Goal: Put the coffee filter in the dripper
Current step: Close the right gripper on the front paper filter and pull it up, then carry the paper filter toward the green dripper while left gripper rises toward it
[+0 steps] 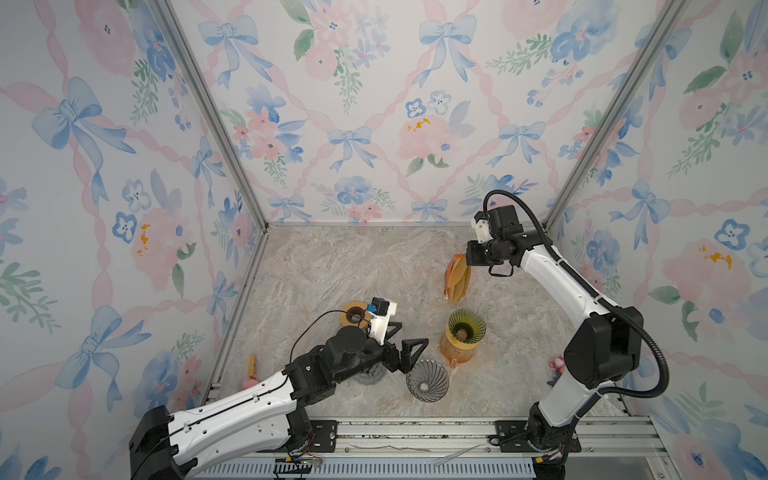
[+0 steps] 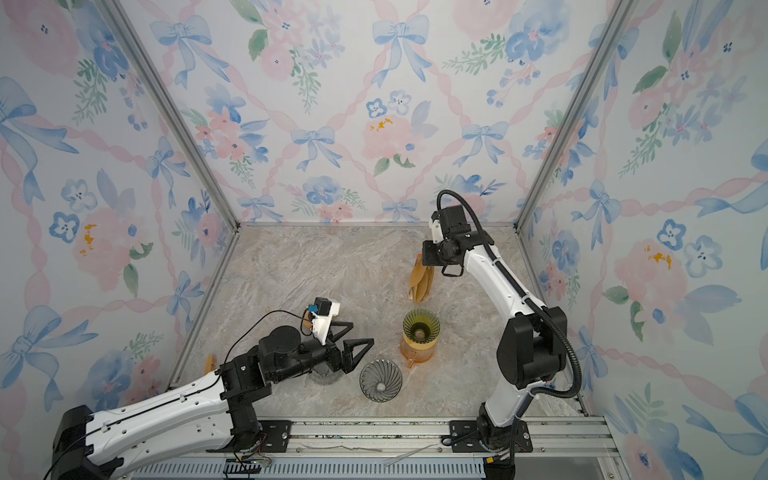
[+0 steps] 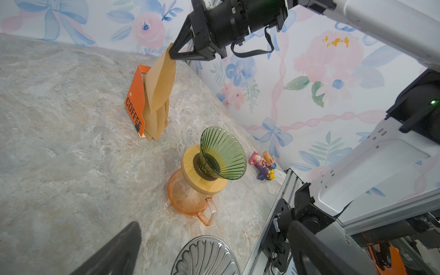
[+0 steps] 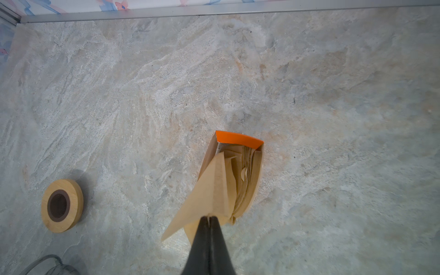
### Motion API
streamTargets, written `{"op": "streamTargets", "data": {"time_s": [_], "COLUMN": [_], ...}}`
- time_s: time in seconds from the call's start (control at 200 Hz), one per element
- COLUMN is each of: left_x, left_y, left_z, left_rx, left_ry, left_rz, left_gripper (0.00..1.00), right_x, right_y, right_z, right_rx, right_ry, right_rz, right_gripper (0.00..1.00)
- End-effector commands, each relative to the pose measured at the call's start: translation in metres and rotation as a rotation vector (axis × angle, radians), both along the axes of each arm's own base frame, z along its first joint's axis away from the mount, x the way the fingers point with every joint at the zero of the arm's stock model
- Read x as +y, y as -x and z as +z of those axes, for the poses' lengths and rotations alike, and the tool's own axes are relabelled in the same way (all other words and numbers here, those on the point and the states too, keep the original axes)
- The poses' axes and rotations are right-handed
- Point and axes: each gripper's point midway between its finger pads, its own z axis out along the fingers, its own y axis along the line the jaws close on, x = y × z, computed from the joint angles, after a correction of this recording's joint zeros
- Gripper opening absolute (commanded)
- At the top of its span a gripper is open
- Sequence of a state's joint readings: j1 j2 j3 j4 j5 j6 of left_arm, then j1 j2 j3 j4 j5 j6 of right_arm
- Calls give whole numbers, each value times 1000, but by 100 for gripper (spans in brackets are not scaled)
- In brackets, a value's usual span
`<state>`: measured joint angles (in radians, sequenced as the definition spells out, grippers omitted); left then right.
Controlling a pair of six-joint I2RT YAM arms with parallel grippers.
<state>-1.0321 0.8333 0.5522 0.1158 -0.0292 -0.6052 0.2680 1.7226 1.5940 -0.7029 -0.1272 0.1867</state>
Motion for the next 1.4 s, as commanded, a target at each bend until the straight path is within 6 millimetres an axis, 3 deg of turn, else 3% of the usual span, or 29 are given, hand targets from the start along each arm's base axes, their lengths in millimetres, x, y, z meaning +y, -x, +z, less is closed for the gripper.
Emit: {"op": "streamTargets", "data": {"time_s": [0.0,0.09,0.115,0.35,0.65,0.675,0.74,0.895,1.165,1.395], "left_x": [1,1,1,-1,-13,-15,-20,-33,-54,-71], "left_y": [-5,-6,-7,-8,-13,-15,-17,-26,-33,-35], "left_z": [9,10,10,18,41,58,66,82,99,87], "left_rx": [-37,-41,-42,-45,-68,-87,-97,-156,-221,-240], "left_ry": [-8,-12,-13,-5,-25,1,-14,-119,-244,-331], "left_rz": [7,11,12,10,-3,1,3,58,156,207], "left_gripper": [98,98,98,98,92,92,92,89,83,83], "right_x": [-6,-6,-7,-11,-3,-1,2,11,21,29], "right_y": [1,2,6,26,78,84,97,130,174,192], "right_z": [38,46,60,95,134,136,140,142,124,116], "right_rx": [-75,-92,-123,-189,-262,-265,-270,-247,-145,-112], "right_ry": [-21,-28,-36,-62,-153,-157,-160,-137,-76,-75], "right_rz": [-10,-10,-10,-4,42,47,63,111,155,155], "right_gripper": [4,3,3,3,4,4,4,5,6,6]}}
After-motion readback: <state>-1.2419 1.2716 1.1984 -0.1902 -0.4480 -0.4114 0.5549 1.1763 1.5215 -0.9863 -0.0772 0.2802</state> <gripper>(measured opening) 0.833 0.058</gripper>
